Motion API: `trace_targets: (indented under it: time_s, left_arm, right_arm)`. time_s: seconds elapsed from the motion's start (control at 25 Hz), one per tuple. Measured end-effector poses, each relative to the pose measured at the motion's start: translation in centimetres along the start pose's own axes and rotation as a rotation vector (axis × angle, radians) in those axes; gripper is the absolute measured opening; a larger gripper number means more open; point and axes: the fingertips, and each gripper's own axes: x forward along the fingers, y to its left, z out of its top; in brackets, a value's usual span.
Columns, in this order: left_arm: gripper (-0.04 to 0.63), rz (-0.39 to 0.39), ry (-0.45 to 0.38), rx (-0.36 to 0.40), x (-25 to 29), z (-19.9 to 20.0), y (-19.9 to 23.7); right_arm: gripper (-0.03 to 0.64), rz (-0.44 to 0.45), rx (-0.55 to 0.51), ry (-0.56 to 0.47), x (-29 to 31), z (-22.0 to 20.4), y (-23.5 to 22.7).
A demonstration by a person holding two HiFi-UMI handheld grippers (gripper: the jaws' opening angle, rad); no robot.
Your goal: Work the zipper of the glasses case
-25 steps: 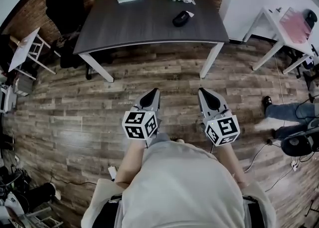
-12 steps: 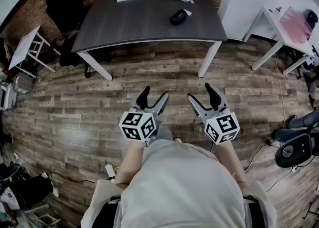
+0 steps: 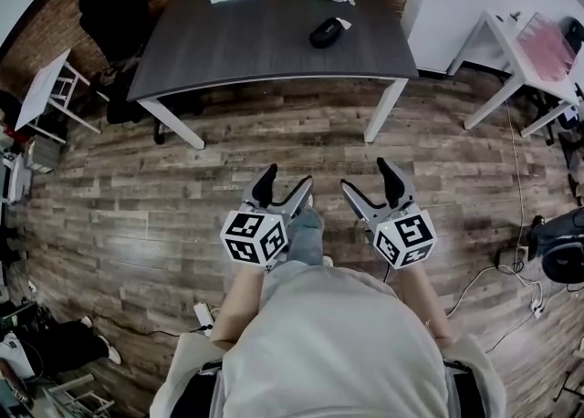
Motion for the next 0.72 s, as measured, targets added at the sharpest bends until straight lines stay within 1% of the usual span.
trace_targets:
  time_s: [0.16,0.28,0.56,0.72]
  left_arm:
    - [0.333,0.001,0.008,0.005,2.5,0.5,1.8]
    - [0.333,-0.003,0.012,0.003,5.3,1.4,3.7]
    - [0.333,-0.041,0.010,-0.012,12.8,6.5,9.3]
    - [0.333,-0.066,0.025,-0.017,16.9,9.3,12.5]
  right_arm:
    - [0.350,-0.002,0.005,0.001,2.5,0.0,-1.4]
    - [0.350,-0.009,0.012,0.004,5.2,0.4,-3.4]
    - [0.348,-0.032,0.001,-0.004,13.5,3.8,-8.5]
    - [0.348,-0.046,0.001,-0.018,18.2,6.1,-11.2]
